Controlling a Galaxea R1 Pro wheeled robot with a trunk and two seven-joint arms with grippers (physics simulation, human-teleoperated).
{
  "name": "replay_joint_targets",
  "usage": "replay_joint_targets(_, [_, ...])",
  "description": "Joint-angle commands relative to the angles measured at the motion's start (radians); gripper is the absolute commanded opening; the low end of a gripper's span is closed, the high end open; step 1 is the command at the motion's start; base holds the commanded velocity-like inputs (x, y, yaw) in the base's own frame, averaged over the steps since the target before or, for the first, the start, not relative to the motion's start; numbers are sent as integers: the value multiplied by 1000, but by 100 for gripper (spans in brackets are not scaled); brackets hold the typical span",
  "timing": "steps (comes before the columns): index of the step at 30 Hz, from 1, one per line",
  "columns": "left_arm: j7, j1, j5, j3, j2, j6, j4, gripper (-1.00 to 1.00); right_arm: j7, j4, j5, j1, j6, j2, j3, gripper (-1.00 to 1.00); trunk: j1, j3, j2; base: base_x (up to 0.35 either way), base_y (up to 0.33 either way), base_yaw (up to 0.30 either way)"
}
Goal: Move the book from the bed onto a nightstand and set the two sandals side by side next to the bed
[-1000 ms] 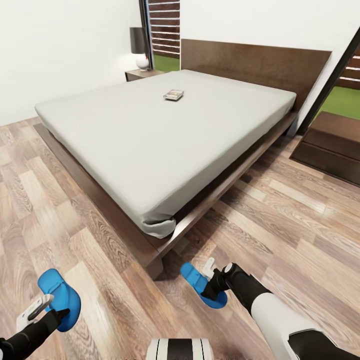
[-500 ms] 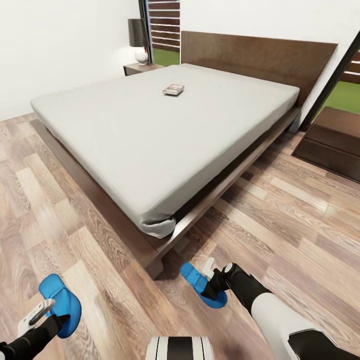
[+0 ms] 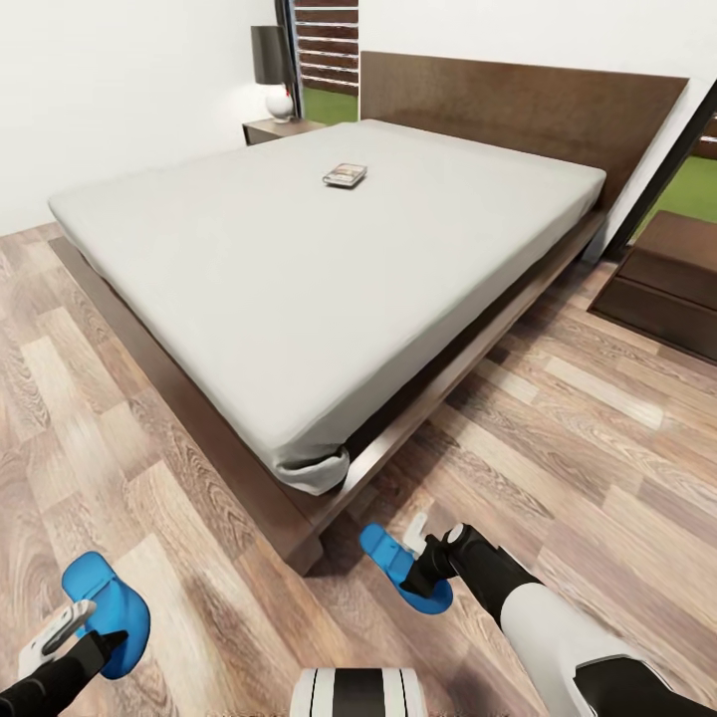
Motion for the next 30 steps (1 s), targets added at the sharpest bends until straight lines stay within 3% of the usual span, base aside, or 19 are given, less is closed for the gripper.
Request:
replay_joint_targets(1, [9, 0, 12, 4, 0, 3, -4, -100, 5, -2, 5, 0, 4, 0, 2, -100, 0, -5, -1, 6, 0, 0])
replay_joint_targets(9, [9, -1, 13, 6, 2, 8, -29, -100, 5, -2, 5, 0, 3, -1, 1, -100, 4, -36, -2, 1, 0, 0])
replay_joint_targets(14, [11, -59, 10, 5, 4, 96, -61, -100, 5, -3, 5, 0, 2, -1, 1, -100, 6, -55, -4, 0, 0, 0])
replay_joint_targets(23, [12, -81, 7, 3, 1, 129, -68, -100, 4, -4, 5, 1, -1, -2, 0, -100, 10, -90, -6, 0, 0, 0])
replay_joint_targets(30, [11, -66, 4, 7, 1, 131, -64, -100, 4, -4, 5, 1, -1, -2, 0, -100, 10, -90, -6, 15, 3, 0])
